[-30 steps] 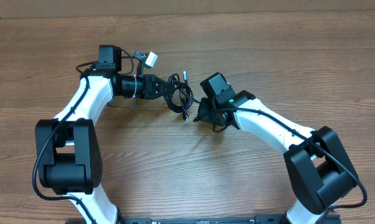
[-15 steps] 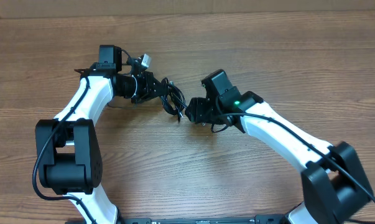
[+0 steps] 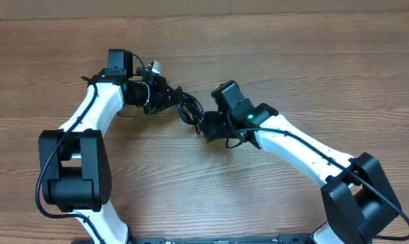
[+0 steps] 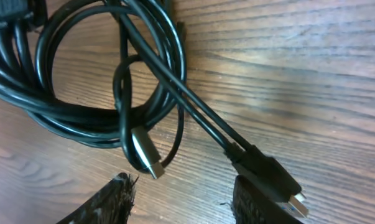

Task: Untangle cables

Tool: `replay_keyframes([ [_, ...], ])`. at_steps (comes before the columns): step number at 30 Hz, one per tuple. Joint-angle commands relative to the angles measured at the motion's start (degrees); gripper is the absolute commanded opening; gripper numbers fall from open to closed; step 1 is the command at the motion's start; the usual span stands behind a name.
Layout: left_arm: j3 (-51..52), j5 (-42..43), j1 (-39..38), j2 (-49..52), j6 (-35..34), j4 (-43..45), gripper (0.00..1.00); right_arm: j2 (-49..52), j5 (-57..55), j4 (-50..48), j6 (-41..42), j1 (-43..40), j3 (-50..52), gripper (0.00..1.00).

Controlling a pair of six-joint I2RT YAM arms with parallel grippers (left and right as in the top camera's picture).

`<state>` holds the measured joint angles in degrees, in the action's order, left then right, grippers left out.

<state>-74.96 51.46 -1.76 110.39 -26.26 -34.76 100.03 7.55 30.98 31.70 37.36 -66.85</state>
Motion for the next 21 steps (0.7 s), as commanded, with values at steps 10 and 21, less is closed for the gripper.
replay_keyframes([
  [10,-1.3,-0.6,-0.1,-1.7,-1.2,-0.2,0.07,2.3,-7.8,-1.9,-0.7,3.2,-0.7,0.46],
  [21,-1.3,-0.6,-0.1,-1.7,-1.2,-0.2,0.07,2.3,-5.1,-2.3,-0.7,3.3,-0.7,0.47],
])
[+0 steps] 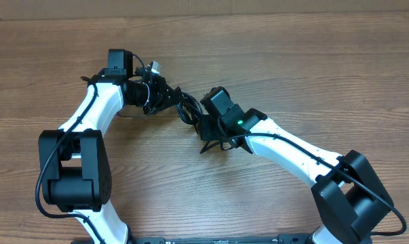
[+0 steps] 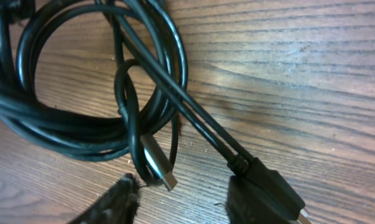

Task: Untangle cables

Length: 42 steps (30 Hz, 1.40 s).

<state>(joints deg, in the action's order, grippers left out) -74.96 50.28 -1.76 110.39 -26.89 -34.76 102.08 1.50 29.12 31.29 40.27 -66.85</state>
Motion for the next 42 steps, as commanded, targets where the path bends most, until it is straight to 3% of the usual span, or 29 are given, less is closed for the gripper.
replay_keyframes([
  [1,-1.3,0.6,-0.1,-1.7,-0.6,-0.2,0.07,0.2,0.6,-0.5,-0.5,0.5,-0.7,0.48],
  [6,-1.3,0.6,0.0,-1.7,-0.6,-0.2,0.07,0.3,0.5,-3.5,-6.6,0.6,-0.7,0.47],
  [20,-1.3,0.5,0.3,-1.7,-0.5,-0.3,0.07,0.3,-9.8,-4.2,-9.3,5.0,-0.7,0.18],
  [29,-1.3,0.5,0.4,-1.7,-0.3,-0.5,0.07,0.3,-10.3,-4.2,-8.8,5.4,-0.7,0.17],
  [42,-1.3,0.3,0.6,-1.7,0.1,-0.6,0.07,0.3,11.8,-6.5,-6.6,-2.6,-0.7,0.08],
])
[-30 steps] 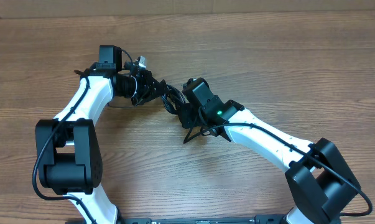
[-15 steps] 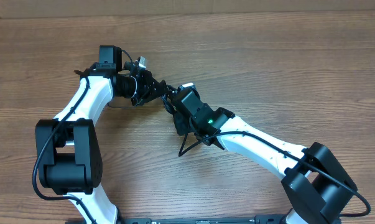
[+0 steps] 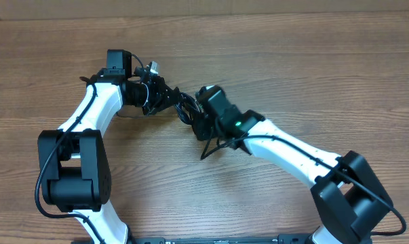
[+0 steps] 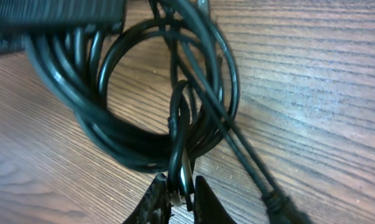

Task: Untangle cables

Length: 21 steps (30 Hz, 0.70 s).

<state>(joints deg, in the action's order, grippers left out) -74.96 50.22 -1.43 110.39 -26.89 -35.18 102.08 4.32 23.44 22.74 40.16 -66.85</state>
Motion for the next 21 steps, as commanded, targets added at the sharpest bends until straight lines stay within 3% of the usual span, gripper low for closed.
replay_keyframes([
  [1,-1.3,0.4,0.3,-1.7,0.1,-0.2,0.07,0.3,11.1,-1.0,2.6,-3.2,-0.7,0.06],
  [10,-1.3,0.4,0.7,-1.7,1.3,-0.2,0.06,0.3,25.0,-1.0,2.7,-8.9,-0.7,0.06],
  [15,-1.3,0.4,0.7,-1.7,1.6,-0.2,0.04,0.3,25.3,0.3,2.7,-10.3,-0.7,0.08],
  [19,-1.3,0.4,0.7,-1.7,1.7,-0.2,0.04,0.3,25.3,0.5,2.7,-10.3,-0.6,0.25],
  [21,-1.3,0.4,0.7,-1.7,1.7,-0.2,0.04,0.3,24.5,0.8,2.7,-10.3,-0.6,0.38],
])
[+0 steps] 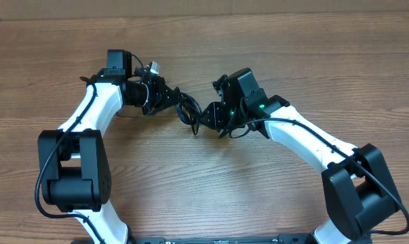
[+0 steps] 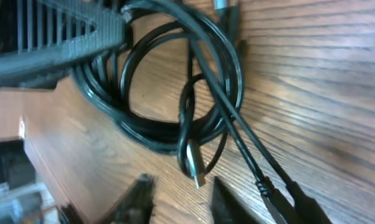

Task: Untangle cables

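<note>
A coil of black cables lies on the wooden table between my two arms. My left gripper is shut on the coil's left side; its ribbed finger crosses the loops in the right wrist view. The loops overlap, and a thin cable ends in a metal-tipped plug at their near edge. My right gripper stands open just short of that plug, touching nothing; overhead it sits at the coil's right side. A thicker two-strand cable runs to a black plug.
The bare wooden table stretches all round the coil. A small silver-ended piece sticks up beside my left wrist. The bases of both arms stand at the near edge.
My right gripper was shut on the metal-tipped plug; now it is open and set back to the right, and the plug lies free. The left gripper has not moved.
My right gripper first stood open a little short of the coil, then nearer, with the metal-tipped plug between its fingers. It was then shut on that plug. Now it is open again and the coil looks as tangled as before, still held by the left.
</note>
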Tool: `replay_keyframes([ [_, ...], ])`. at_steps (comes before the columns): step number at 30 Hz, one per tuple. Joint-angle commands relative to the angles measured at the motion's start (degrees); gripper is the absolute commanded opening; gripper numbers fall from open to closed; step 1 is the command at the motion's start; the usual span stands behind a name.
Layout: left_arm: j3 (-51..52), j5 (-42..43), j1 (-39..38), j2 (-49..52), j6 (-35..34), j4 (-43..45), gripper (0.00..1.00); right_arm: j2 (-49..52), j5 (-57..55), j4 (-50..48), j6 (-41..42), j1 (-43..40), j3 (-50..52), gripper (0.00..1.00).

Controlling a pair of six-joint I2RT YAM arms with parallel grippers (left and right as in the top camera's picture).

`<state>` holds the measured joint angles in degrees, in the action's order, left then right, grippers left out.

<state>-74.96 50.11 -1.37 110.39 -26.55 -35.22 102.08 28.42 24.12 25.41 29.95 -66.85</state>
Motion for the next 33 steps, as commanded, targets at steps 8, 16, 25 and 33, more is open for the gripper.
replay_keyframes([
  [8,-1.3,0.5,0.6,-1.7,1.3,-0.1,0.04,0.3,-3.6,2.1,0.0,1.5,-0.6,0.49],
  [16,-1.3,0.5,0.6,-1.7,1.3,-0.1,0.05,0.3,-17.4,3.4,0.1,9.0,-0.6,0.6],
  [25,-1.3,0.4,0.6,-1.7,1.3,-0.1,0.04,0.6,-45.3,3.6,11.8,17.2,-0.6,0.63],
  [33,-1.3,0.3,0.6,-1.7,1.3,-0.1,0.04,1.8,-45.1,3.4,15.1,18.2,-0.6,0.49],
])
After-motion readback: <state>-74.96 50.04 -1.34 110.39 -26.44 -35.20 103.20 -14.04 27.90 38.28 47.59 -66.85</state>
